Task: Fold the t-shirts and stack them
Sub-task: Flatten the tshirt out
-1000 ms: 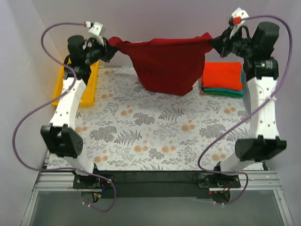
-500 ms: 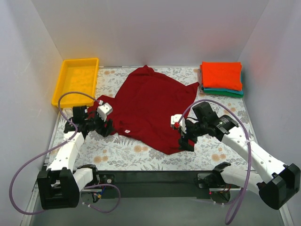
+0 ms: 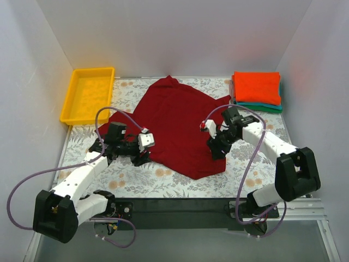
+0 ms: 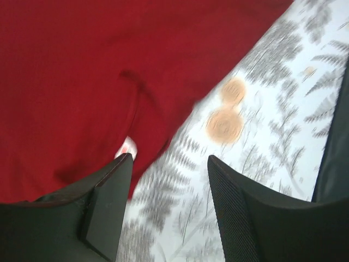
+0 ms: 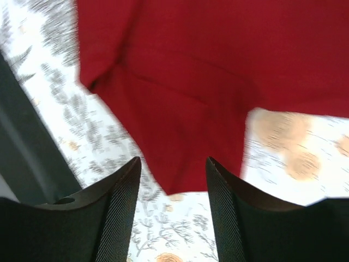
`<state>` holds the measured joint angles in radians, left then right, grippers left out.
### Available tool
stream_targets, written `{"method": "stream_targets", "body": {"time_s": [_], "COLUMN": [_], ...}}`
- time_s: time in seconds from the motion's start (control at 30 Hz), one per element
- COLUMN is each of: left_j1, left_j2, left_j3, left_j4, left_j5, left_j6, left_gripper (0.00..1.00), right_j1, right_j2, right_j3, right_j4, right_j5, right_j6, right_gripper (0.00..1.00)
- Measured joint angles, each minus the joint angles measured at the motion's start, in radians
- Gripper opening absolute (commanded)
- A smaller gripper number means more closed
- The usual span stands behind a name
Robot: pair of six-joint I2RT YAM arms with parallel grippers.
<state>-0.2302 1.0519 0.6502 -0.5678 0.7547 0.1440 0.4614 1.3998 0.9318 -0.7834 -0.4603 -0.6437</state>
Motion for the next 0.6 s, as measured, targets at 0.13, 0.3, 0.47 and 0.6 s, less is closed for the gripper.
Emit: {"method": "stream_targets", "body": {"time_s": [0.13,0.3,0.47,0.6], "left_j1": [-0.139,-0.095,-0.002,0.052], "left_j2": [0.085,0.289,0.318,0.324], "left_j3": [0.027,0.125,0.184,0.203], "left_j4": [0.113,0.2,0.203,0.191], "left_j5": [-0.067,-0.164,-0.219,-0.266], "left_j6": [-0.126,-0.299,-0.442,-0.475], "left_gripper": [0.49,0.48,0.48,0.47], "right_j1": [-0.096,-0.077,0.023,0.126], "right_j2": [0.098,0.216,0.286,0.281], "right_j3": [0.076,0.079,0.042,0.03], "right_j4": [0.03,0.05,0.07,0.08], "right_j5": [0.006,-0.008,-0.02,-0.025], "right_j6": [0.016,0.031,0.048,0.057], "right_gripper": [0.52,0.44,0.34,0.27]}}
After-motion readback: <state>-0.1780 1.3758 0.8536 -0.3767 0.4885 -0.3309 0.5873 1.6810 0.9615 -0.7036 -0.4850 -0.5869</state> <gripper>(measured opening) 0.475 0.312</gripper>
